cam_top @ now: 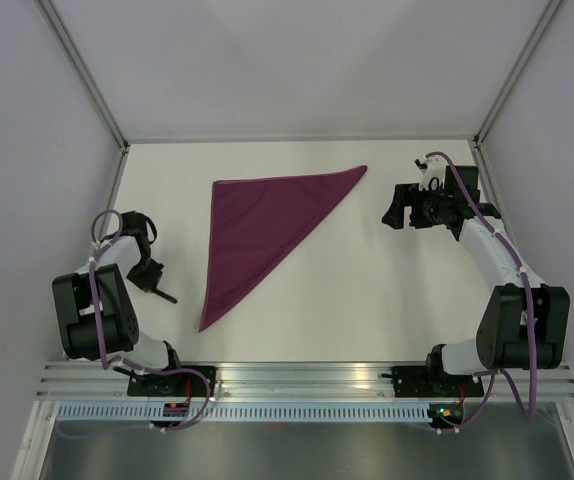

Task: Fold the napkin, place the utensils inside, and roll it up
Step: Grab a utensil with the left arm

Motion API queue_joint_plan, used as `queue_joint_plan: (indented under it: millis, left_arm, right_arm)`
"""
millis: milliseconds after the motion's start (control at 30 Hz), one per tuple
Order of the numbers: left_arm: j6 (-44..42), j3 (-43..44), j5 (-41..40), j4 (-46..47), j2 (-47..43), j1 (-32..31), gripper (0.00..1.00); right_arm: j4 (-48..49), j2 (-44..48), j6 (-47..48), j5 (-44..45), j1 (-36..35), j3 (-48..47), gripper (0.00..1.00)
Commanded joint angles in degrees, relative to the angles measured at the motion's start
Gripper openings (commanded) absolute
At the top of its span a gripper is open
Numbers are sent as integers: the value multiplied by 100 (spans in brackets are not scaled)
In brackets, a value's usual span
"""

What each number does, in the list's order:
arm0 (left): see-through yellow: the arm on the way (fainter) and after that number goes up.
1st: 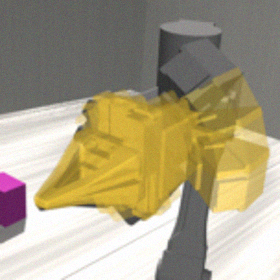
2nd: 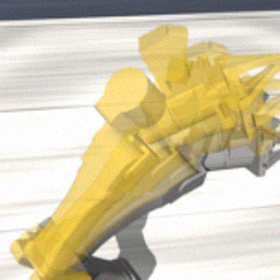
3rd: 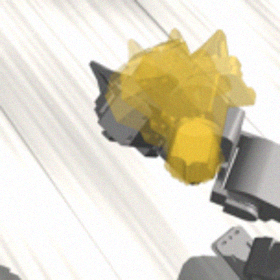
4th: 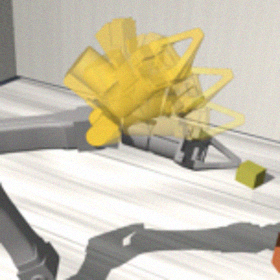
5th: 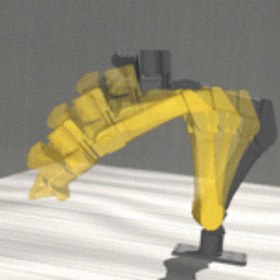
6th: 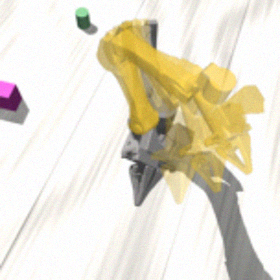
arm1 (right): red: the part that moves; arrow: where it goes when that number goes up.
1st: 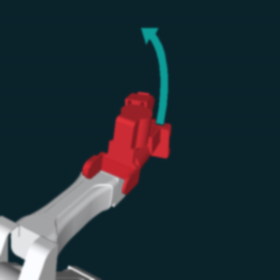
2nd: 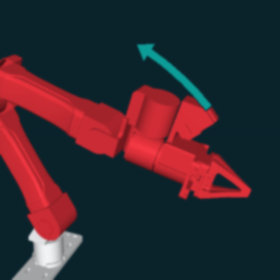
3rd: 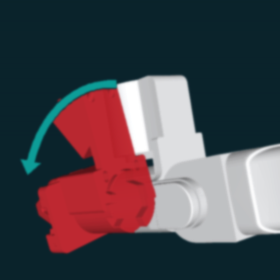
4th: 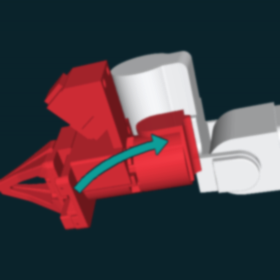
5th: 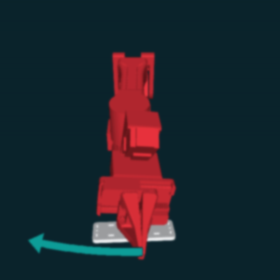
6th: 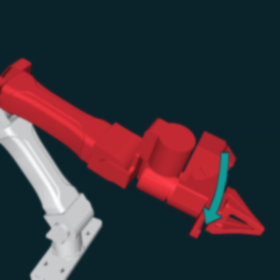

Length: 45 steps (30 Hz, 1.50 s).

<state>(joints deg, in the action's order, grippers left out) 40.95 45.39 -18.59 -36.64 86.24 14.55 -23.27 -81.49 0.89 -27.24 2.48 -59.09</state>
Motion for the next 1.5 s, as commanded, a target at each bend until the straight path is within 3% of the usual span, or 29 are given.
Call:
queue_joint_plan:
  millis: [0,400,700,1467]
  left_arm:
    - [-236,-74,294,193,411,57,24]
    - [-798,356,646,448,649,57,2]
    - [-1835,726,1225,614,535,48,2]
    - [-2407,1736,2350,272,-10,-39,2]
  right_arm:
    - [-20,-24,43,-44,24,-199,92]
    - [-46,-95,61,-123,33,-182,91]
    - [-38,-86,35,-202,77,-164,91]
    - [-29,-209,52,-290,77,-164,91]
